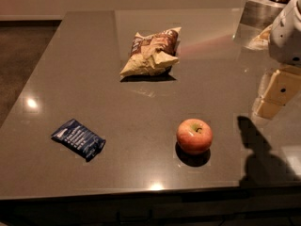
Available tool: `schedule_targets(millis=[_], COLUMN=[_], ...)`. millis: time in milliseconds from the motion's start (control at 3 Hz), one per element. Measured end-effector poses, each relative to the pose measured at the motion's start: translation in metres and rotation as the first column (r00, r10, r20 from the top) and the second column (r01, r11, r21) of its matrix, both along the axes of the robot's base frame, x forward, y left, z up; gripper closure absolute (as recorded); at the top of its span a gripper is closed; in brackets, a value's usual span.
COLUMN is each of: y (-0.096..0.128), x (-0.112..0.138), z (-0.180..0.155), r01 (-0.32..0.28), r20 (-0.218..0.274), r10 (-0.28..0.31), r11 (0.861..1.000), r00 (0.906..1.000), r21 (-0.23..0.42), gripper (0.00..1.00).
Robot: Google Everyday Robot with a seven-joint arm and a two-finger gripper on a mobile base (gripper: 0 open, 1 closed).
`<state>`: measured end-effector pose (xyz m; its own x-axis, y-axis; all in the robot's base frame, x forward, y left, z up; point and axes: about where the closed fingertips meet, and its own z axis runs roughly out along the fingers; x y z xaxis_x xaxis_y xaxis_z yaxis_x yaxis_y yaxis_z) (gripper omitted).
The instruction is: Move apple near brown chip bag
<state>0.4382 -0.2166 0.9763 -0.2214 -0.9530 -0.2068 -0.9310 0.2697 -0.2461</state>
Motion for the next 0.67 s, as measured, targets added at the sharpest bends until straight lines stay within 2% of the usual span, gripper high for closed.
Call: schedule_targets(millis=[333,667], y=[0.000,0.006], x=[0.000,-0.004], z=[0.000,-0.023], r01=[0.000,-0.019], r20=[0.002,-0.031], r10=[0.000,0.021], r11=[1.000,0.999], r00=[1.0000,0.9993], r21=[0.000,0.038], gripper=[0.00,0.00])
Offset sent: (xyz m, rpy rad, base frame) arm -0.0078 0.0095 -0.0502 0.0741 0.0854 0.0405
